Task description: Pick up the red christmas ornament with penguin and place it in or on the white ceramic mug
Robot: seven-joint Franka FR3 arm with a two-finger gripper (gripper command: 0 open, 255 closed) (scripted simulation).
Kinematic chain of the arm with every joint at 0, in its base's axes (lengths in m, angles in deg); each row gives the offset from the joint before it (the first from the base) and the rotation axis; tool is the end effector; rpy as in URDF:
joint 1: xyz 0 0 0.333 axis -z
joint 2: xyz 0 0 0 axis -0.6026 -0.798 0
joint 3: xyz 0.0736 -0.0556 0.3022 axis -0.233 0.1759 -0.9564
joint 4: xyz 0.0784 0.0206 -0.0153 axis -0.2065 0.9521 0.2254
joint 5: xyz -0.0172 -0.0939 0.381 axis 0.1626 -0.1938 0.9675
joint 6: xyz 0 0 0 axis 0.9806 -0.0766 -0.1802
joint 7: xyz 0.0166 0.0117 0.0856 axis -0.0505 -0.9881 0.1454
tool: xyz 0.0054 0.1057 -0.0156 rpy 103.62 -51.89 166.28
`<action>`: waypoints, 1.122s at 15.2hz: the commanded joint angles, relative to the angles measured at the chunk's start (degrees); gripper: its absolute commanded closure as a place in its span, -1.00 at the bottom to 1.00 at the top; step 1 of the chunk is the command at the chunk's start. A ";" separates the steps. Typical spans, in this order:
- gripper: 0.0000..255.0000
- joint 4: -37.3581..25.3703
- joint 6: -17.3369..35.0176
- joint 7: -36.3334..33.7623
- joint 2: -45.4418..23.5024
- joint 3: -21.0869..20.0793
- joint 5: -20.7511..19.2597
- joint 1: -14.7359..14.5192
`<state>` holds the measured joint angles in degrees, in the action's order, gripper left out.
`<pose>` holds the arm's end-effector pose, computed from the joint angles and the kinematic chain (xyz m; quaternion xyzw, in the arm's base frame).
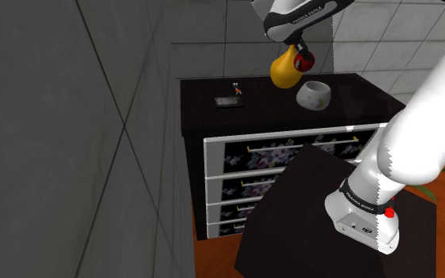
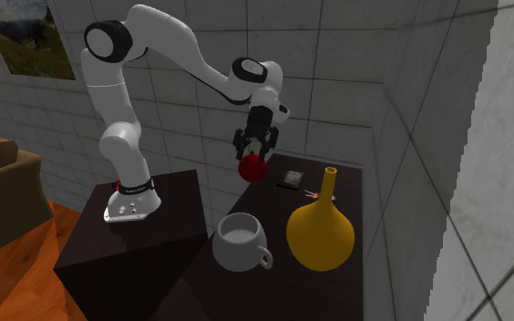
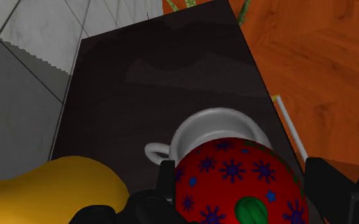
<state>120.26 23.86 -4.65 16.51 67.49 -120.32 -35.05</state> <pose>0.4706 -0.2399 0.4495 0.8510 0.2968 -0.3513 0.2534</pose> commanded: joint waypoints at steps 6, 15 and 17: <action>1.00 1.36 6.84 6.01 1.75 5.23 -4.33 5.14; 1.00 3.49 13.14 6.06 0.08 8.03 -6.32 7.80; 1.00 4.18 14.17 5.12 -0.61 8.14 -6.47 7.92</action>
<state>124.14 37.41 0.90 16.29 75.53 -126.69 -27.24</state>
